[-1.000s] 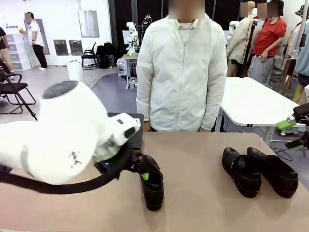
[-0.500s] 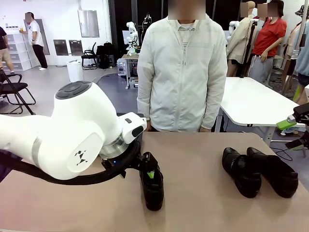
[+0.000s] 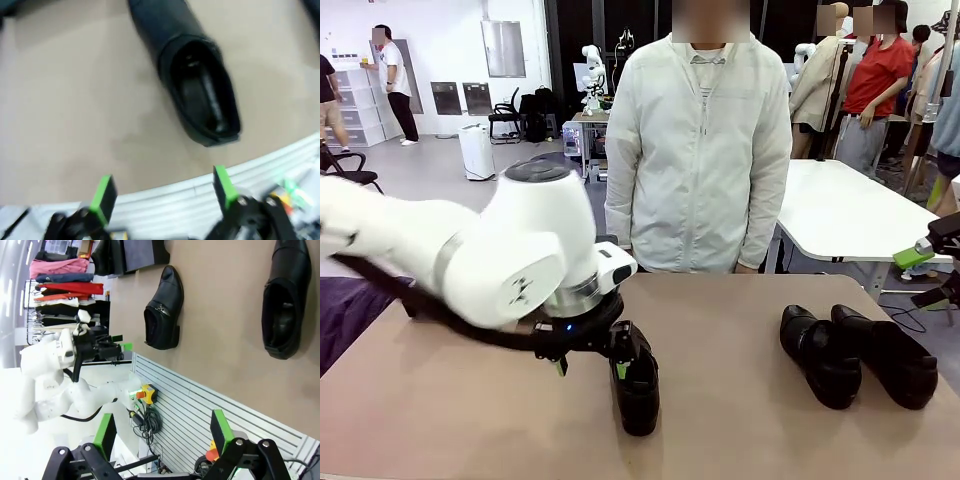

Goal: Organize the shoes by placing them on the stand.
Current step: Place the Shoe from the middle of the table onto the Shoes Stand.

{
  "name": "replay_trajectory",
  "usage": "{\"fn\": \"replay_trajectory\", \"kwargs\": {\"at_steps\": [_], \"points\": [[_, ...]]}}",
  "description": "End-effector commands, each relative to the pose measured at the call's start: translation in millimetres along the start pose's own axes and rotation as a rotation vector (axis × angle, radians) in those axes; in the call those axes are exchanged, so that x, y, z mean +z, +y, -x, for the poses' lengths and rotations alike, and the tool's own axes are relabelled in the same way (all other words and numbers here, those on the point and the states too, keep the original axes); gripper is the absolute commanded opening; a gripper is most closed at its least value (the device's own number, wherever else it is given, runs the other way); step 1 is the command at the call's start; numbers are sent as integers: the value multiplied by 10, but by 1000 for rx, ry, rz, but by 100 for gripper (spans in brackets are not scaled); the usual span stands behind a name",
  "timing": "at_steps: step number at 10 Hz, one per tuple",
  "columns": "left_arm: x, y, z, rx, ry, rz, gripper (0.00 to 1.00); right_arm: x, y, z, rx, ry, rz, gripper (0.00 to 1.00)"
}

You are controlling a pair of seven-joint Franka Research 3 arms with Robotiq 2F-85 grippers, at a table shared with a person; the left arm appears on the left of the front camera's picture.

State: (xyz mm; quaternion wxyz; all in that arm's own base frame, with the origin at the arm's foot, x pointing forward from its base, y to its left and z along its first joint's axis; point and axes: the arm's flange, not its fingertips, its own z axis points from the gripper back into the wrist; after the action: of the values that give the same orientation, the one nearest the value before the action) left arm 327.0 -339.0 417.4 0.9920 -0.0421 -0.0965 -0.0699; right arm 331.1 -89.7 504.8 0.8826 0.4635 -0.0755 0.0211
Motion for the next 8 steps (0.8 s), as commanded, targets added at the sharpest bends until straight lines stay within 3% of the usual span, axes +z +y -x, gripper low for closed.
{"fn": "replay_trajectory", "kwargs": {"at_steps": [1, 3, 8], "points": [[-99, -362, -423, 99, 107, 1, 100, 34, 8, 1, 0, 12, 8, 100], [-412, -446, -637, 312, 141, 25, 100, 34, 8, 1, 0, 12, 8, 100], [-777, -427, -658, 372, 112, -57, 100, 34, 8, 1, 0, 12, 8, 100]]}}
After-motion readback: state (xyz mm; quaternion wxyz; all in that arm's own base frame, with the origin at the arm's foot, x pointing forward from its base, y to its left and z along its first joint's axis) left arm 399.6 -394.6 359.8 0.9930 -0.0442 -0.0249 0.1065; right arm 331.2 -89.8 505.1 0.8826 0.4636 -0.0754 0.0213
